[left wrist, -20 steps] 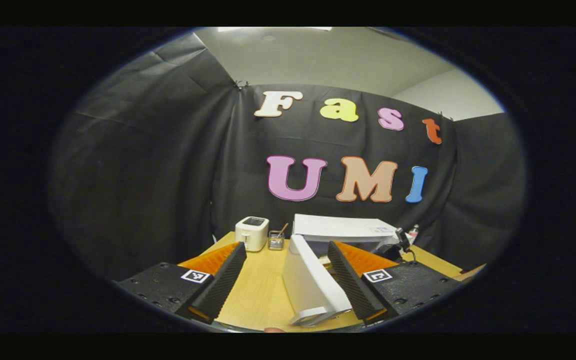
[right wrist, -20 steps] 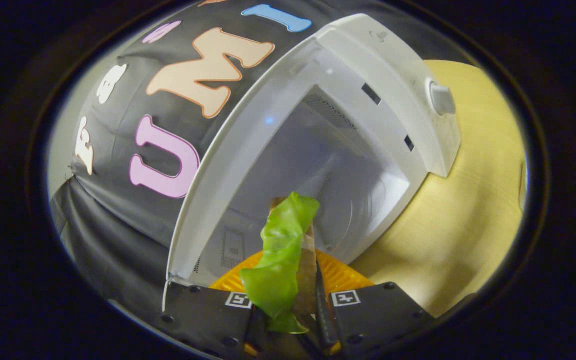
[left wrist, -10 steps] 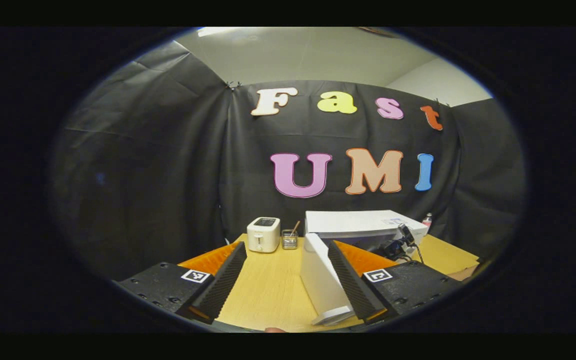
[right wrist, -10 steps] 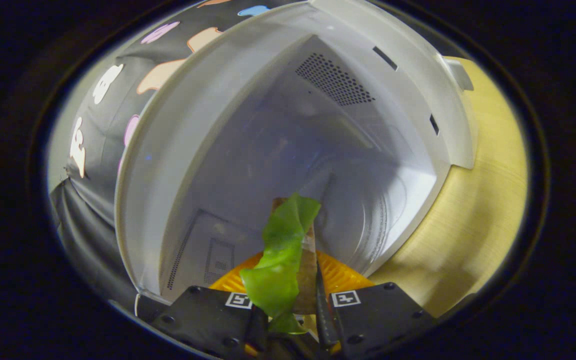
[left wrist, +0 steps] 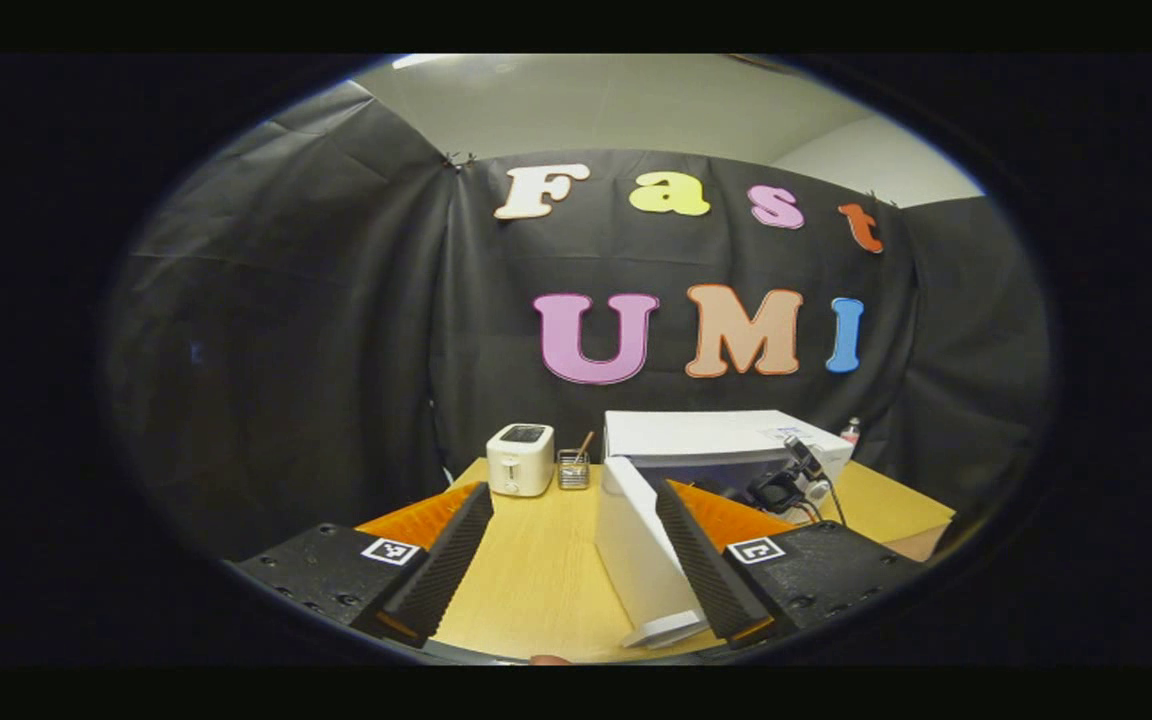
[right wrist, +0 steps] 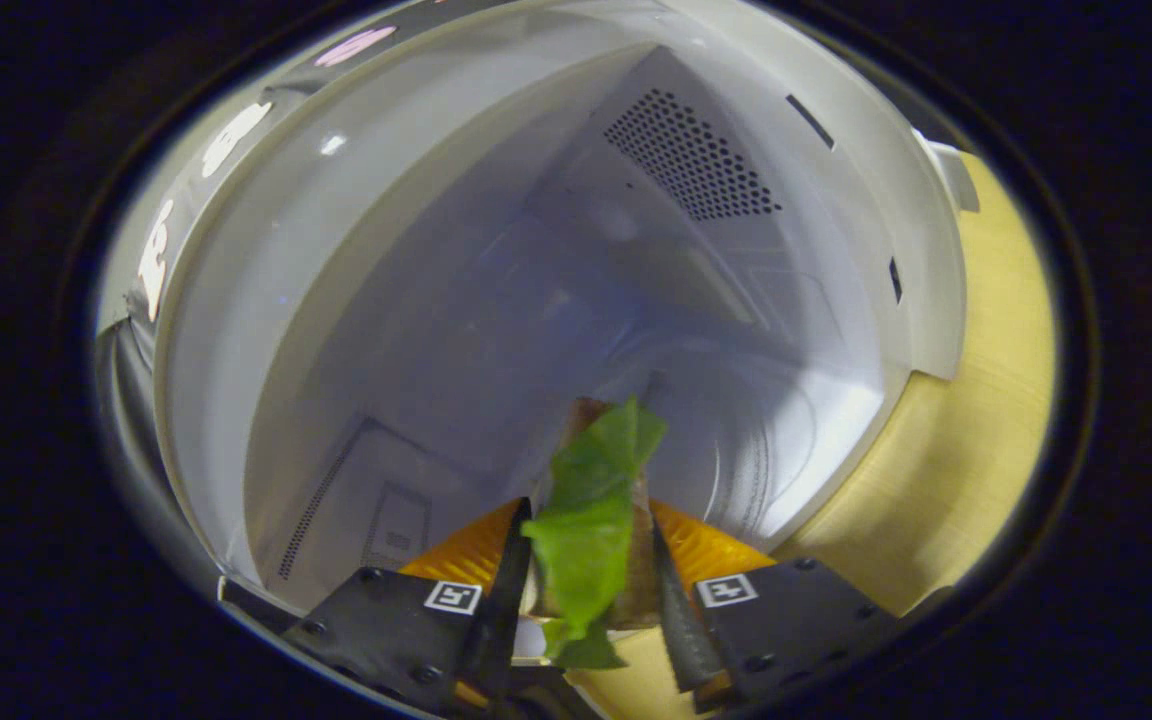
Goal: Open the microwave oven with the left hand, put the food in, and close the microwave oven.
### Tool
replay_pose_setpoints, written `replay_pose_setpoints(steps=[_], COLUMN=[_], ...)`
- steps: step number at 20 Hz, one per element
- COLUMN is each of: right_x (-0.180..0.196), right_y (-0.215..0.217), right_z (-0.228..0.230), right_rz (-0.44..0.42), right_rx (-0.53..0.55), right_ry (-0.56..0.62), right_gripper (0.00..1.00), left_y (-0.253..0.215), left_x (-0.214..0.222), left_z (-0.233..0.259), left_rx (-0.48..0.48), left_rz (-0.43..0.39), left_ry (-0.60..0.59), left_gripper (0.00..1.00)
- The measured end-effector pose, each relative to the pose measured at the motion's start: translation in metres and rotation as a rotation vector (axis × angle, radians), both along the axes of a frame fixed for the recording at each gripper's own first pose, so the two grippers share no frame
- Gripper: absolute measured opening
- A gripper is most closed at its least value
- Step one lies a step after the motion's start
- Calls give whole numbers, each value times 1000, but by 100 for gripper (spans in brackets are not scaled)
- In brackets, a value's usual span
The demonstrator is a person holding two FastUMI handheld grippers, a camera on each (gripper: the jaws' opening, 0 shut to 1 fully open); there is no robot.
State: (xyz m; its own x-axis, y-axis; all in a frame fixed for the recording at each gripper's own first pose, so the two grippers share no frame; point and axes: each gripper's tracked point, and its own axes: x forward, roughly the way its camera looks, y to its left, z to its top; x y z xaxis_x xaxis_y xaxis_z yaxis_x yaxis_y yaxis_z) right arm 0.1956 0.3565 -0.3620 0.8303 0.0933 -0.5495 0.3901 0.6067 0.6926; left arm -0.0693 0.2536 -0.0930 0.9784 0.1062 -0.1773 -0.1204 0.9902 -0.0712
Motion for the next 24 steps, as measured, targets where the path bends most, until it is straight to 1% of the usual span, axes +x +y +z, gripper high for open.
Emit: replay_pose_setpoints(steps=[1, 2, 3, 4, 5, 7, 8, 9, 13, 14, 17, 18, 23, 24], right_x=[2, -1, 1, 2, 2, 4, 4, 4, 2, -1, -11, -15, -48, -57], right_y=[-4, -11, -14, -16, -18, -27, -32, -36, -46, -50, -63, -67, -76, -76], right_z=[-2, -2, -2, -4, -4, -1, 0, 4, 19, 23, 30, 34, 64, 72], right_rz=[-4, -3, 2, 25, 50, 69, 74, 73, 101, 108, 135, 147, 239, 266], right_rx=[-35, -84, -132, -181, -222, -303, -328, -354, -417, -427, -466, -481, -548, -552], right_ry=[-1, 4, 3, -1, -1, -10, -20, -36, -90, -99, -105, -116, -182, -199], right_gripper=[65, 67, 79, 81, 88, 91, 99, 99, 99, 99, 99, 99, 99, 92], left_y=[-1, -2, -4, -5, -6, -5, -5, -5, -5, -5, -2, 1, 19, 22], left_x=[-1, -1, -2, -2, -2, -5, -5, -7, -20, -23, -34, -40, -60, -65], left_z=[-1, -1, -3, -6, -7, -3, -4, -4, -10, -10, -19, -21, -35, -42], left_rx=[2, -1, -8, -12, -12, -6, -3, 0, 14, 13, 29, 38, 48, 53], left_rz=[-5, -8, -12, -15, -16, -14, -13, -13, -13, -11, -6, 0, 49, 55], left_ry=[2, 3, 8, 17, 22, 15, 13, 14, 35, 36, 59, 64, 84, 99], left_gripper=[96, 94, 94, 94, 94, 94, 96, 94, 94, 96, 96, 94, 94, 95])
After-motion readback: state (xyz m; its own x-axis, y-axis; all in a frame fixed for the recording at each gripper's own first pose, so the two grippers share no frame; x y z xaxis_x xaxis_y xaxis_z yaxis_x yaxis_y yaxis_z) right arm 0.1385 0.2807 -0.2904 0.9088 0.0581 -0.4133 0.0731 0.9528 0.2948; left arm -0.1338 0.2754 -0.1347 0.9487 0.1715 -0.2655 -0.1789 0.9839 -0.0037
